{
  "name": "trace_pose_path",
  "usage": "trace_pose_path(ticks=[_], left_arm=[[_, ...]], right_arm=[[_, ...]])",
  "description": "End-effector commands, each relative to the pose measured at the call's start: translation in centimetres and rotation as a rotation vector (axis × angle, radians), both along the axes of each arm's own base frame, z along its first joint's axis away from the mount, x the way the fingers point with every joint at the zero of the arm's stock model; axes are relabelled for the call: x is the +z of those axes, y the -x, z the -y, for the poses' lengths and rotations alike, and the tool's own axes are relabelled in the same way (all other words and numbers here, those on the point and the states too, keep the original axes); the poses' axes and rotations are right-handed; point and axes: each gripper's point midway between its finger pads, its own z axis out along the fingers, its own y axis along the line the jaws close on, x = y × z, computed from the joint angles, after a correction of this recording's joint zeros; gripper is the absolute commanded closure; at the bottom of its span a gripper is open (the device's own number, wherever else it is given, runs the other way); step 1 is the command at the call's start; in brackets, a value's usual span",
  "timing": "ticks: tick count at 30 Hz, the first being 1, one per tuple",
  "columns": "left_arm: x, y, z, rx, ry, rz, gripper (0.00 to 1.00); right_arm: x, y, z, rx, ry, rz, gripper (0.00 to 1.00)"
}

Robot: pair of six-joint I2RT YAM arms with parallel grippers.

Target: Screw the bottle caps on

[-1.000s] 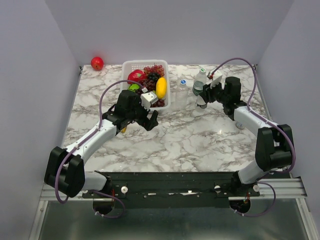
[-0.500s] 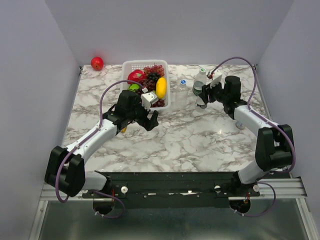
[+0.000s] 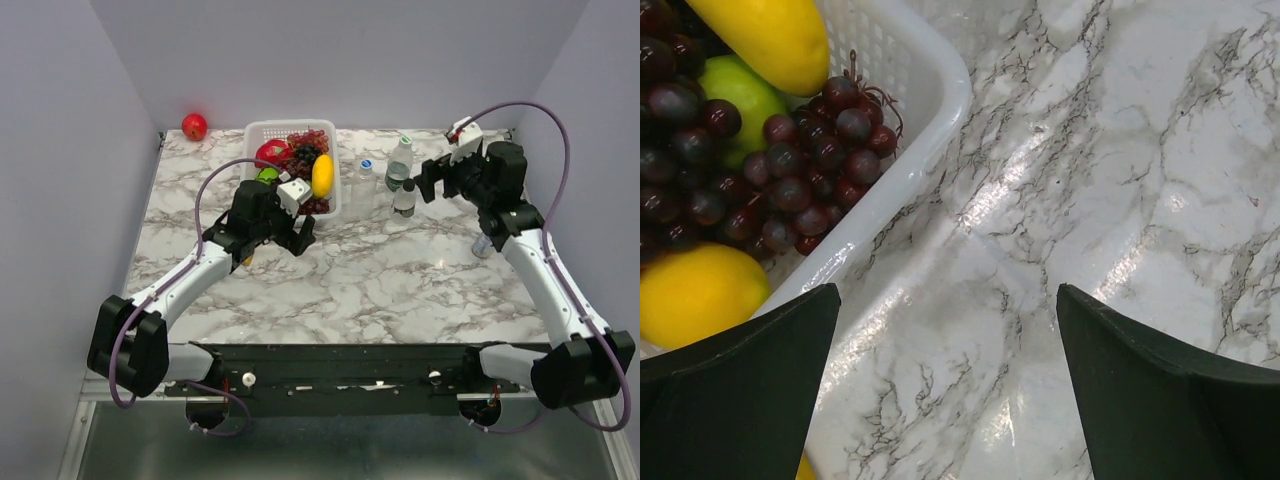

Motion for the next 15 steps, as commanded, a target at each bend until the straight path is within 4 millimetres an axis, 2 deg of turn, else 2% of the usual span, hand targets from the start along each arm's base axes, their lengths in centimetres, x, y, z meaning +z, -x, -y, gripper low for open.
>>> trace_pose_path(ticks=[1,4,5,7,11,15], left_arm=[[0.9,0.0,-0.4,0.004,0.007,0.049,0.01],[1.5,0.1,-0.6,-0.008,-0.014,0.065,0.01],[1.5,0.1,-0.9,-0.005,-0.030,0.066,0.01],[2.3,-0.5,-1.3,0.003,-0.063,0.098,0.01],[2.8,-1.2,-2.1,-0.006,-0.137,0.136,0.01],[3.8,-2.0,-2.0,0.007,-0.135,0.148,0.01]], right_arm=[[-0.5,3.8,2.0,-0.140,-0.058,-0.137,0.00],[0.9,5.6,3.2,-0.198,-0.065,-0.099,0.00],[0.8,6.1,3.6,-0.203,-0.048,-0.088,0.00],[2.3,7.1,4.1,-0.222,-0.056,-0.039,0.00],[3.6,8.7,3.9,-0.222,-0.111,-0.020,0.00],[3.5,9.8,3.7,-0.200,-0.120,-0.032,0.00]])
